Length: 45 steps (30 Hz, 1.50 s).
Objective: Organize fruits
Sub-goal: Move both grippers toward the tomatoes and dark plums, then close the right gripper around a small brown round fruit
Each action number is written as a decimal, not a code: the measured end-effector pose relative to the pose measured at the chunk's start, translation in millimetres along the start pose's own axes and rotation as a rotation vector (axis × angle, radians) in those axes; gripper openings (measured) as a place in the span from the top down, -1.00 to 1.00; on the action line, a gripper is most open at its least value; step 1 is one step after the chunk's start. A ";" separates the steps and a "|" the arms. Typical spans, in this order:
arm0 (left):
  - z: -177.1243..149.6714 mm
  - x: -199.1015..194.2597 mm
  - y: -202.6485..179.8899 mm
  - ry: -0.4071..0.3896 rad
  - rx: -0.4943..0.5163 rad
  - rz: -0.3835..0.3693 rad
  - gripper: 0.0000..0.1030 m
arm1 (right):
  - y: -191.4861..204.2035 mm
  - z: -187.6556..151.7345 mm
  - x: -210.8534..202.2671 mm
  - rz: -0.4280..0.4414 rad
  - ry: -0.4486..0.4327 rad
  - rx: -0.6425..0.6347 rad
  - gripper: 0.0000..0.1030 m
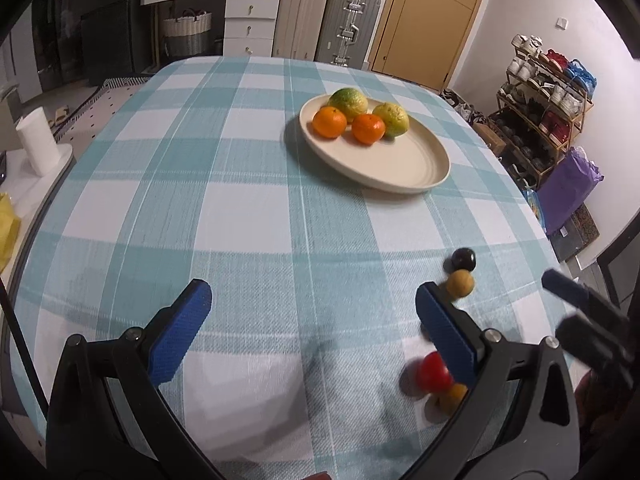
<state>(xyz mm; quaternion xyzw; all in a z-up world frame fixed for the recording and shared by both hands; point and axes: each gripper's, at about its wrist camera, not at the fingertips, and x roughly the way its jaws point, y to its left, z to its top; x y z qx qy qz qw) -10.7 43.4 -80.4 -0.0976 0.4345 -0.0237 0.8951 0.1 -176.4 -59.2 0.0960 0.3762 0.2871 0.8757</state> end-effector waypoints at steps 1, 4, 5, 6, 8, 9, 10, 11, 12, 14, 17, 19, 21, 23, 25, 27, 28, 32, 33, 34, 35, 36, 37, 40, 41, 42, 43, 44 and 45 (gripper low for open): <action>-2.5 0.1 1.1 0.005 -0.002 -0.001 -0.97 | 0.6 -3.1 0.3 0.010 0.010 0.004 -0.99; -8.7 0.4 4.6 0.012 -0.006 -0.003 -0.97 | 9.9 -19.0 -0.2 0.016 0.036 -0.018 -0.99; -10.3 0.4 5.5 0.014 -0.008 -0.002 -0.97 | 13.6 -23.8 0.1 0.012 0.043 -0.030 -0.99; -12.1 0.0 6.4 0.016 -0.009 0.000 -0.97 | 16.8 -28.6 0.9 0.011 0.052 -0.037 -0.99; -15.0 0.3 9.8 0.022 -0.018 0.002 -0.97 | 22.4 -37.5 3.0 0.007 0.070 -0.049 -0.99; -16.4 -0.2 10.7 0.024 -0.022 0.002 -0.97 | 24.5 -41.8 4.1 0.000 0.075 -0.054 -0.99; -17.6 -1.0 11.8 0.025 -0.025 0.003 -0.97 | 26.1 -46.3 4.9 -0.004 0.081 -0.057 -0.99; -18.7 -1.6 13.3 0.023 -0.028 0.006 -0.97 | 26.4 -49.4 5.5 -0.005 0.087 -0.059 -0.99; -19.3 -2.3 14.3 0.022 -0.029 0.009 -0.97 | 27.7 -54.0 7.0 -0.007 0.096 -0.061 -0.99; -20.5 -3.1 16.8 0.020 -0.033 0.013 -0.97 | 28.5 -58.9 8.3 -0.009 0.105 -0.058 -0.99; -22.2 -3.2 18.3 0.026 -0.035 0.017 -0.97 | 31.0 -65.7 9.0 -0.005 0.113 -0.060 -0.99; -23.4 -2.6 18.7 0.031 -0.034 0.017 -0.97 | 32.2 -67.6 9.3 -0.001 0.113 -0.062 -0.99; -25.0 -2.3 18.9 0.034 -0.033 0.020 -0.97 | 34.2 -70.2 10.9 0.003 0.118 -0.064 -0.98; -26.3 -2.1 18.7 0.038 -0.032 0.020 -0.97 | 37.2 -72.7 12.5 0.006 0.123 -0.073 -0.95; -27.1 -2.1 18.6 0.040 -0.031 0.020 -0.97 | 39.7 -73.5 13.7 0.009 0.125 -0.081 -0.90; -27.6 -2.5 17.5 0.041 -0.024 0.023 -0.97 | 42.1 -75.2 16.1 0.011 0.134 -0.087 -0.86; -27.8 -2.9 17.4 0.040 -0.022 0.025 -0.97 | 42.8 -75.9 16.8 0.012 0.135 -0.090 -0.78; -28.0 -2.6 17.8 0.043 -0.022 0.025 -0.97 | 43.5 -78.4 22.6 0.012 0.157 -0.092 -0.47; -28.2 -2.2 18.0 0.046 -0.023 0.025 -0.97 | 43.1 -79.1 23.8 0.010 0.158 -0.086 -0.45; -29.0 -2.3 18.0 0.047 -0.023 0.026 -0.97 | 43.2 -79.4 24.3 0.011 0.159 -0.085 -0.40; -29.5 -1.8 18.2 0.049 -0.023 0.027 -0.97 | 43.6 -79.8 25.3 0.013 0.163 -0.087 -0.33; -29.9 -1.4 18.5 0.051 -0.024 0.026 -0.97 | 44.0 -80.0 26.1 0.012 0.166 -0.091 -0.29; -30.1 -0.4 18.9 0.054 -0.026 0.023 -0.97 | 44.8 -80.6 25.8 0.010 0.168 -0.094 -0.20; -31.8 0.9 18.9 0.060 -0.028 0.023 -0.97 | 46.0 -82.1 28.4 0.018 0.186 -0.095 -0.08; -32.4 0.9 18.8 0.060 -0.029 0.021 -0.97 | 45.5 -82.6 29.1 0.015 0.187 -0.090 -0.02; -32.7 1.0 18.7 0.061 -0.028 0.022 -0.97 | 45.0 -82.9 28.8 0.015 0.183 -0.088 0.04; -33.1 1.0 18.7 0.063 -0.028 0.023 -0.97 | 45.1 -83.3 28.6 0.018 0.185 -0.085 0.16; -33.1 1.4 18.6 0.065 -0.027 0.023 -0.97 | 44.0 -83.3 29.2 0.015 0.186 -0.081 0.28; -33.4 1.6 18.6 0.065 -0.027 0.022 -0.97 | 42.8 -83.4 29.0 0.011 0.185 -0.078 0.32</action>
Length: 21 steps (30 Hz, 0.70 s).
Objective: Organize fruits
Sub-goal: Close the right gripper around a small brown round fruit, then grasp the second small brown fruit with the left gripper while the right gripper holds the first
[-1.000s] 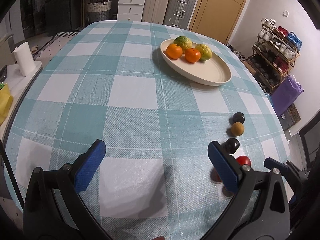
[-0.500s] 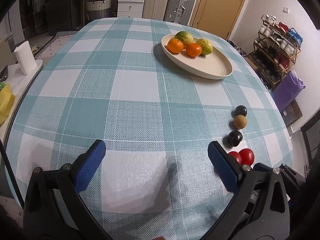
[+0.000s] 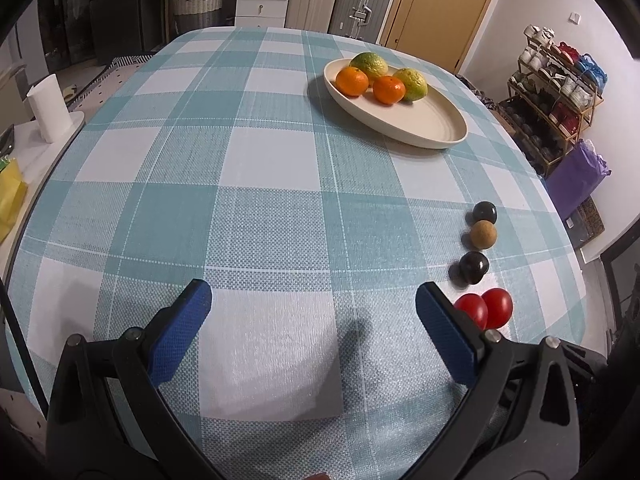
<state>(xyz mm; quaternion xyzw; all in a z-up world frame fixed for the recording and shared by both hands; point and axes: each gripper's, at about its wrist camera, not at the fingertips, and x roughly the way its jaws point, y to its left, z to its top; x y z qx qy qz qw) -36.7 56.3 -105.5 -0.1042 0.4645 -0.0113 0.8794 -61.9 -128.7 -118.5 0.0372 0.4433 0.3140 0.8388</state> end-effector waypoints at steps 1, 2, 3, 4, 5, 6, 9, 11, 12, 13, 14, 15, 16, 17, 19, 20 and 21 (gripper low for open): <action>0.0 0.4 0.2 0.000 -0.002 -0.001 -0.97 | -0.7 -0.3 0.1 0.000 -0.001 0.003 0.42; -0.6 0.5 0.1 0.002 -0.002 -0.001 -0.97 | -1.9 -0.4 0.0 0.003 0.000 0.009 0.47; -0.9 1.1 0.1 0.004 -0.002 0.000 -0.97 | -3.4 -0.5 0.0 0.007 0.001 0.015 0.47; -1.0 1.8 -0.2 0.006 -0.002 0.000 -0.97 | -4.2 -0.7 -0.5 0.010 -0.001 0.018 0.48; -1.3 2.1 -0.5 0.007 -0.001 -0.001 -0.97 | -4.7 -0.8 -0.6 0.012 -0.003 0.020 0.48; -1.3 2.4 -1.1 0.008 0.000 0.000 -0.97 | -4.7 -1.2 -0.9 0.014 -0.003 0.020 0.48; 0.2 2.6 -3.4 0.006 0.012 -0.001 -0.97 | -4.5 -1.8 -5.1 0.021 -0.022 0.014 0.48; 2.3 2.2 -4.8 0.002 0.017 -0.007 -0.97 | -5.1 -1.6 -8.7 0.030 -0.036 0.014 0.49; 3.5 2.0 -5.6 0.001 0.018 -0.013 -0.97 | -6.1 -1.1 -11.0 0.030 -0.046 0.016 0.49; 5.6 2.1 -6.7 0.001 0.020 -0.020 -0.97 | -7.5 -0.7 -12.4 0.032 -0.051 0.022 0.49; 8.6 2.5 -8.2 0.000 0.021 -0.028 -0.97 | -11.1 0.2 -13.8 0.039 -0.055 0.045 0.49; 10.7 2.5 -9.8 0.001 0.024 -0.036 -0.97 | -14.6 0.6 -15.0 0.045 -0.059 0.064 0.49; 13.5 2.8 -12.5 0.002 0.029 -0.049 -0.97 | -16.3 0.5 -16.3 0.045 -0.063 0.072 0.49; 17.1 3.4 -16.6 0.003 0.040 -0.063 -0.97 | -19.4 0.8 -17.9 0.037 -0.070 0.079 0.49; 21.6 4.4 -25.0 0.008 0.064 -0.075 -0.97 | -22.8 0.1 -21.1 0.031 -0.078 0.087 0.49; 25.5 6.0 -31.9 0.015 0.085 -0.085 -0.97 | -25.3 0.1 -22.5 0.028 -0.083 0.094 0.49; 28.1 6.8 -37.6 0.018 0.101 -0.096 -0.97 | -28.9 0.5 -24.4 0.026 -0.091 0.103 0.49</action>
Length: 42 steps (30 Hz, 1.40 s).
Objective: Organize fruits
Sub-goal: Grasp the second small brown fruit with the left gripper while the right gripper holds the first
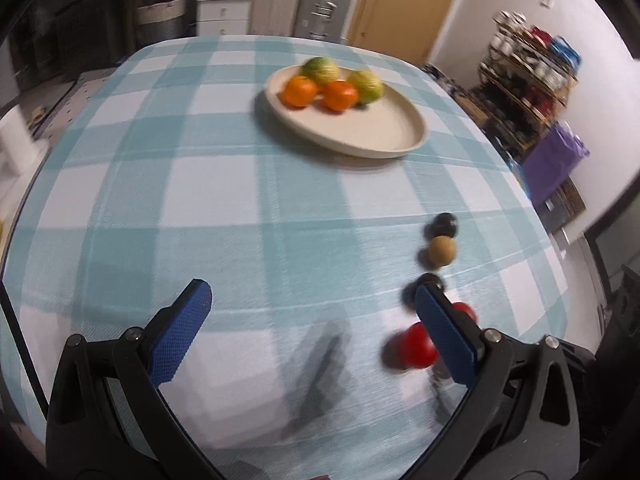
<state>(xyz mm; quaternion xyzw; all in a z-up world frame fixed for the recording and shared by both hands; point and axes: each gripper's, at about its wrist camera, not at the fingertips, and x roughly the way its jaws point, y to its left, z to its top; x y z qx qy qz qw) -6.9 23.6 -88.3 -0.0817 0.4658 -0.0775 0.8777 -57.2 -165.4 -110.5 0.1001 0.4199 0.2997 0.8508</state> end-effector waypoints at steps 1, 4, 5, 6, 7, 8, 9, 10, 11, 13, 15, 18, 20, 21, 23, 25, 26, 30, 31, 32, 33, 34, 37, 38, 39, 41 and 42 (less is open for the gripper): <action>4.9 2.0 -9.2 0.001 0.029 -0.017 -0.97 | -2.0 0.1 -1.7 -0.003 -0.004 0.004 0.49; 14.1 8.6 -28.8 0.016 0.091 -0.045 -0.97 | -10.8 2.1 -5.6 0.001 -0.021 0.024 0.49; 17.9 13.1 -36.5 0.029 0.115 -0.057 -0.97 | -12.6 2.3 -6.3 0.004 -0.026 0.028 0.49; 19.7 16.0 -41.6 0.038 0.125 -0.064 -0.97 | -15.0 2.6 -7.1 0.004 -0.031 0.032 0.49; 23.5 21.4 -46.9 0.055 0.134 -0.084 -0.97 | -16.3 2.8 -7.6 0.004 -0.034 0.034 0.49; 24.8 25.0 -50.1 0.066 0.139 -0.099 -0.97 | -17.3 2.6 -8.3 0.006 -0.038 0.034 0.49; 26.3 29.1 -52.6 0.078 0.144 -0.110 -0.97 | -18.6 2.4 -9.9 0.004 -0.044 0.031 0.49; 28.2 33.6 -55.8 0.093 0.151 -0.118 -0.97 | -20.0 2.0 -11.3 -0.002 -0.048 0.030 0.49; 30.5 39.0 -59.2 0.112 0.161 -0.128 -0.97 | -23.2 2.0 -13.1 -0.007 -0.052 0.032 0.49; 34.0 47.7 -62.8 0.137 0.168 -0.142 -0.97 | -30.2 1.6 -14.1 -0.012 -0.046 0.048 0.48; 37.7 55.0 -64.2 0.153 0.168 -0.150 -0.97 | -37.7 1.3 -15.4 -0.026 -0.044 0.064 0.48; 41.3 62.3 -69.1 0.173 0.179 -0.164 -0.96 | -47.2 3.4 -17.6 -0.033 -0.053 0.080 0.48; 42.8 65.5 -73.6 0.176 0.190 -0.152 -0.96 | -52.6 6.3 -20.0 -0.032 -0.062 0.083 0.48; 43.5 66.8 -75.9 0.177 0.198 -0.147 -0.95 | -55.3 8.0 -20.6 -0.027 -0.066 0.084 0.48; 43.9 69.2 -79.3 0.185 0.211 -0.155 -0.90 | -58.6 10.8 -21.5 -0.024 -0.074 0.083 0.48; 43.8 72.4 -81.7 0.197 0.221 -0.146 -0.79 | -61.9 14.2 -21.4 -0.023 -0.078 0.086 0.48; 43.9 75.2 -82.7 0.207 0.226 -0.142 -0.72 | -63.1 15.2 -21.9 -0.023 -0.082 0.088 0.48; 43.4 81.0 -83.0 0.229 0.231 -0.139 -0.35 | -69.9 20.4 -24.1 -0.019 -0.099 0.098 0.48; 43.9 80.5 -83.4 0.225 0.234 -0.147 -0.24 | -71.3 21.2 -24.2 -0.020 -0.100 0.101 0.48; 44.1 80.5 -83.9 0.226 0.231 -0.162 -0.15 | -74.1 22.4 -24.7 -0.019 -0.103 0.109 0.48; 44.7 81.4 -84.4 0.235 0.228 -0.184 0.01 | -76.4 23.3 -25.3 -0.016 -0.107 0.116 0.48; 44.6 82.1 -85.4 0.240 0.230 -0.192 0.06 | -77.1 23.0 -26.4 -0.014 -0.108 0.120 0.48; 44.4 83.2 -88.3 0.254 0.237 -0.222 0.39 | -81.0 24.3 -27.9 -0.013 -0.114 0.127 0.48; 44.2 83.8 -89.7 0.263 0.240 -0.240 0.45 | -82.0 24.7 -27.5 -0.012 -0.113 0.128 0.48; 43.8 83.7 -91.1 0.265 0.245 -0.248 0.54 | -82.2 24.8 -27.2 -0.013 -0.113 0.129 0.48; 43.5 82.6 -93.1 0.259 0.257 -0.246 0.54 | -82.5 24.7 -26.7 -0.011 -0.112 0.131 0.48; 44.0 82.5 -93.1 0.257 0.258 -0.249 0.54 | -82.5 25.3 -26.4 -0.010 -0.112 0.131 0.48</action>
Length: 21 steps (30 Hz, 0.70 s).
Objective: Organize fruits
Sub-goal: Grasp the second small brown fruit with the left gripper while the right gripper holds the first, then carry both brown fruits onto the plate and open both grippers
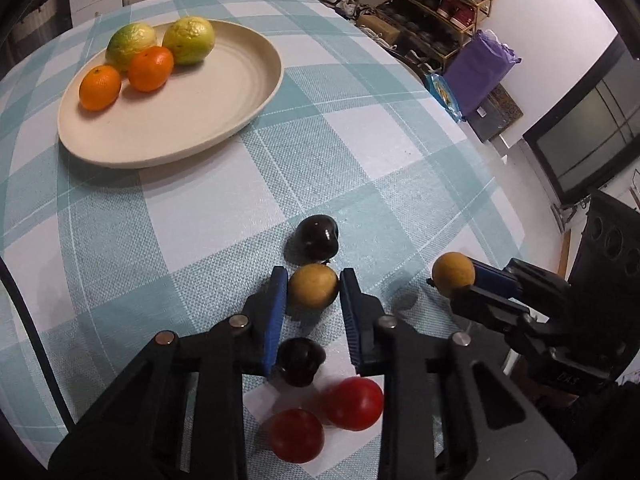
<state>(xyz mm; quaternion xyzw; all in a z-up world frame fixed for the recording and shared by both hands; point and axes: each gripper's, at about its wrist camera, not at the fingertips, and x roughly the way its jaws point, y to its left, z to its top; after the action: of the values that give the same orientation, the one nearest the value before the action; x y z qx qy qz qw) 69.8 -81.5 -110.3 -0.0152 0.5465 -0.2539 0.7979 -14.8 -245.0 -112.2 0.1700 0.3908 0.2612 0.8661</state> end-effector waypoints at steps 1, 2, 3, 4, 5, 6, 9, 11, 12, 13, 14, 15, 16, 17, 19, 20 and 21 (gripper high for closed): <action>0.1 -0.7 0.2 -0.001 -0.002 -0.003 0.54 | 0.3 0.0 -0.3 0.000 -0.001 -0.001 0.48; 0.5 -2.3 1.6 -0.005 -0.008 -0.008 0.54 | 0.6 0.1 -0.5 0.000 -0.001 -0.002 0.48; 0.9 -3.3 2.5 -0.006 -0.011 -0.011 0.54 | 0.9 1.1 -0.4 0.001 -0.001 -0.004 0.48; 1.4 -4.8 3.6 -0.008 -0.014 -0.015 0.54 | 1.5 1.2 -0.9 0.001 -0.001 -0.004 0.48; 2.1 -7.2 5.1 -0.012 -0.018 -0.017 0.54 | 1.8 2.5 -1.1 0.001 -0.004 -0.005 0.48; 2.3 -9.6 6.7 -0.016 -0.022 -0.018 0.54 | 2.0 4.1 -0.9 0.003 -0.006 -0.005 0.48; 4.1 -16.9 12.9 -0.033 -0.038 -0.009 0.54 | 3.2 10.3 2.6 0.005 -0.008 -0.011 0.48; 5.5 -23.4 18.9 -0.046 -0.052 -0.015 0.54 | 5.0 15.0 6.6 0.006 -0.008 -0.021 0.48; 5.8 -25.5 20.9 -0.050 -0.056 -0.015 0.54 | 5.5 17.5 8.7 0.005 -0.006 -0.023 0.48; 6.8 -29.6 24.3 -0.059 -0.063 -0.015 0.54 | 5.6 19.9 11.5 0.008 -0.003 -0.021 0.48; 7.7 -32.2 26.4 -0.065 -0.066 -0.014 0.54 | 6.0 22.4 13.8 0.010 0.000 -0.020 0.48; 8.9 -36.1 29.3 -0.074 -0.067 -0.013 0.54 | 6.5 24.9 15.4 0.009 0.000 -0.021 0.48; 9.9 -37.7 30.9 -0.078 -0.068 -0.010 0.54 | 7.4 27.7 17.1 0.009 -0.001 -0.024 0.48; 11.4 -41.3 34.3 -0.085 -0.072 -0.001 0.54 | 8.9 31.2 19.3 0.011 0.000 -0.028 0.48; 14.5 -46.6 41.1 -0.096 -0.084 0.008 0.54 | 11.8 37.8 23.9 0.012 0.004 -0.036 0.48; 16.9 -50.4 45.8 -0.105 -0.092 0.005 0.54 | 12.7 40.2 26.0 0.012 0.007 -0.041 0.48; 18.9 -53.0 49.1 -0.112 -0.098 0.006 0.54 | 14.5 43.9 28.7 0.013 0.010 -0.046 0.48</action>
<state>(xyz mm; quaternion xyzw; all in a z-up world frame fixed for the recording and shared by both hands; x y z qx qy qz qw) 90.9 -21.2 -71.7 -0.0667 0.5130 -0.2231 0.8262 30.2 -220.5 -93.9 0.1512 0.3879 0.2769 0.8660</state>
